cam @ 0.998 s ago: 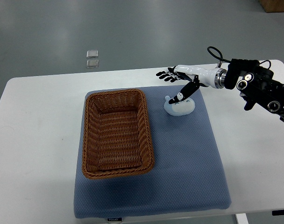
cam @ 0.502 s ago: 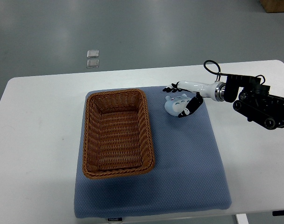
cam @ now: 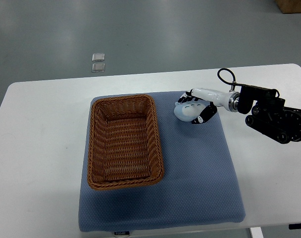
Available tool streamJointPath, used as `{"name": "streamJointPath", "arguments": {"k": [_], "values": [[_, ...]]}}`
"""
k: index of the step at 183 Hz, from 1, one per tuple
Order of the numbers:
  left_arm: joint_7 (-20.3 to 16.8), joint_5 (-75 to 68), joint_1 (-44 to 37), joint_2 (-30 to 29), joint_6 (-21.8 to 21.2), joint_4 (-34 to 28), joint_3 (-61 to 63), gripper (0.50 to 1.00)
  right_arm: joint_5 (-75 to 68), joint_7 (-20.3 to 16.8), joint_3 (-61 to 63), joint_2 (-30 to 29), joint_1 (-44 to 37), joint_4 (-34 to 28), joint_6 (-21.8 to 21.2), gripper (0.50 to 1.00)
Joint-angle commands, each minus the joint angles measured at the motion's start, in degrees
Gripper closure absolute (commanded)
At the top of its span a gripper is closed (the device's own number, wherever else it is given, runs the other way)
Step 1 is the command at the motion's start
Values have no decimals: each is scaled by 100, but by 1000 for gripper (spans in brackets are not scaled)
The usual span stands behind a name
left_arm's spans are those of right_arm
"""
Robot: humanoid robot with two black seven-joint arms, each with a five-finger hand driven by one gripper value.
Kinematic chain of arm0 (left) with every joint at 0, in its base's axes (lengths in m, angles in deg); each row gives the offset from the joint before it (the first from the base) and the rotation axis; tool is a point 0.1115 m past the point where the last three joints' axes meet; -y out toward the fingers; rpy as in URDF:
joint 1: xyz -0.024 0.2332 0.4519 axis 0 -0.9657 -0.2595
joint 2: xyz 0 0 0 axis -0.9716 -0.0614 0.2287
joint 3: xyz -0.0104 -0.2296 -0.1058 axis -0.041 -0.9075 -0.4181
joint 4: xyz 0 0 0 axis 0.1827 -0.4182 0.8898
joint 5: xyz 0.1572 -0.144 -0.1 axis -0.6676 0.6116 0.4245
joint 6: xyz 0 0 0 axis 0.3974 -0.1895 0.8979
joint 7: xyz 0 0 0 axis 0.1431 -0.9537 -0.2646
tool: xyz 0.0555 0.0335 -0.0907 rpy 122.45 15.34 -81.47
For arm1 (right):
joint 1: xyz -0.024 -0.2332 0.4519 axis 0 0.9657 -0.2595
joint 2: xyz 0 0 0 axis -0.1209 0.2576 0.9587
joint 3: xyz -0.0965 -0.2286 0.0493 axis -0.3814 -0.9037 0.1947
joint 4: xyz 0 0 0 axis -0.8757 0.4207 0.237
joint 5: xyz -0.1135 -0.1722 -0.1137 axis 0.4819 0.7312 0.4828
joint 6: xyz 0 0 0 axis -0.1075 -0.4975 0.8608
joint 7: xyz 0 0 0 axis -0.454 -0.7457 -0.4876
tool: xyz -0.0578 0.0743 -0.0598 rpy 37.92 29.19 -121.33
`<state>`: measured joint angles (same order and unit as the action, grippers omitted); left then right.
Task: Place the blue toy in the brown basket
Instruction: 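Lift the held plush toy and carry it over the wicker basket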
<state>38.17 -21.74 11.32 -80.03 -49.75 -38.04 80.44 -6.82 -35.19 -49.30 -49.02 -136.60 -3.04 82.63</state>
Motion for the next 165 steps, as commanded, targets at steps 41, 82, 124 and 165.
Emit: {"name": "streamJointPath", "arguments": {"k": [41,82,124,165], "values": [[0,-1,0,0,1,0,1,500,-82,270,96,-1,-51,-16,89,1000],[0,-1,0,0,1,0,1,500,-144,603,422,-19,-253,-52,379,1000],[0,8,0,0,1,0,1,500,-144,1052,606,-414,-393,-280,370,1000],[0,-1,0,0,1,0,1,500,-118,1061,597,-1153,-525,-438,344,1000]]}}
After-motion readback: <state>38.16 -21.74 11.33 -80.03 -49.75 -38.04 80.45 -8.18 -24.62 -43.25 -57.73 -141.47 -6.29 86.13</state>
